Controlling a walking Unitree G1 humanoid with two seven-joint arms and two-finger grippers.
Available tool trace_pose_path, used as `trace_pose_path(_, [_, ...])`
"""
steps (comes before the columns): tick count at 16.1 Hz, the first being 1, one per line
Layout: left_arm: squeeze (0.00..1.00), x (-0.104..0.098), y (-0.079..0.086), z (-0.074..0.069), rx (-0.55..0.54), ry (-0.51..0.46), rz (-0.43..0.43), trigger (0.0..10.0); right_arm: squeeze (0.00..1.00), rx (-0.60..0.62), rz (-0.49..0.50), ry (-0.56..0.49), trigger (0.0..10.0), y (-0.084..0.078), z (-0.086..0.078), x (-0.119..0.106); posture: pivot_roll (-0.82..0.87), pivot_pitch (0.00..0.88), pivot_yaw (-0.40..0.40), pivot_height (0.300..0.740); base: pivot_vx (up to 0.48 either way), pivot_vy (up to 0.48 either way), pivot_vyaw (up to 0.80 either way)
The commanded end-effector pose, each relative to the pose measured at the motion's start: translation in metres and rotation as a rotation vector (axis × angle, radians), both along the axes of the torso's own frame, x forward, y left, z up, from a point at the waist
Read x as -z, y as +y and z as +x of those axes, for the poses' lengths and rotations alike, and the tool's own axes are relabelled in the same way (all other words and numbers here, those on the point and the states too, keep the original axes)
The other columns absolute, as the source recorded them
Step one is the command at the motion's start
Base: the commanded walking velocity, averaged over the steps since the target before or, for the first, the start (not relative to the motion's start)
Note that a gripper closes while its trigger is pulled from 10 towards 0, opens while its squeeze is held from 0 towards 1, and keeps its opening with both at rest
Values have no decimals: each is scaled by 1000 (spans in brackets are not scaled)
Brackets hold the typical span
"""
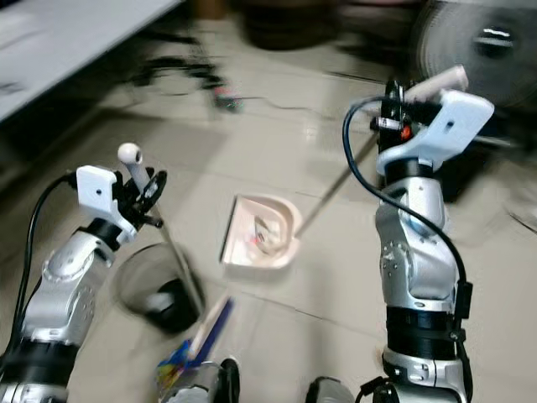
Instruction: Sweep floor
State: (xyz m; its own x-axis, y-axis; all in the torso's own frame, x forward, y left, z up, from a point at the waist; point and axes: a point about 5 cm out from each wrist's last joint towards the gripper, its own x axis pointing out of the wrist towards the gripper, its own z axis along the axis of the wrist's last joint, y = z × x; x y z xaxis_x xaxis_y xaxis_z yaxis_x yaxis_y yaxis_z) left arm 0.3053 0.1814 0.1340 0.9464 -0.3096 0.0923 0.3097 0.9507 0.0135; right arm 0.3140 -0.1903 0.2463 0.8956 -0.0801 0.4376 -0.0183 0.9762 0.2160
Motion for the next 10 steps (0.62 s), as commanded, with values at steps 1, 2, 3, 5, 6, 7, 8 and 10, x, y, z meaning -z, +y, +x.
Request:
trace_pose_path(1, [0, -13, 1, -4, -37, -33, -1, 10000, 0, -47, 16, -39, 10000, 8, -2, -19, -13, 39, 100, 740, 0, 0, 800])
trace_pose_path(2, [0, -13, 1, -6, -37, -32, -3, 10000, 0, -50, 20, -38, 10000, 8, -2, -20, -13, 38, 98, 740, 0, 0, 800])
trace_pose_path(3, [0, -14, -1, -9, -43, -33, 10, 10000, 0, -53, 41, -36, 10000, 7, -1, -22, -10, 35, 94, 740, 0, 0, 800])
trace_pose_path(5, [0, -16, -3, -13, -58, -33, 21, 10000, 0, -51, 60, -33, 10000, 6, -1, -24, -10, 31, 91, 740, 0, 0, 800])
trace_pose_path(6, [0, -18, -4, -15, -62, -36, 23, 10000, 0, -46, 65, -30, 10000, 5, -1, -25, -10, 25, 92, 740, 0, 0, 800])
trace_pose_path(7, [0, -20, -6, -15, -58, -40, 22, 10000, 0, -41, 66, -24, 10000, 5, -2, -25, -12, 24, 94, 740, 0, 0, 800])
trace_pose_path(8, [0, -21, -6, -15, -58, -40, 22, 10000, 0, -41, 67, -21, 10000, 5, -1, -25, -16, 22, 98, 740, 0, 0, 800])
trace_pose_path(10, [0, -21, -6, -13, -85, -53, 22, 10000, 0, -16, 68, -20, 10000, 2, -2, -26, -20, 21, 100, 740, 261, 0, 800])
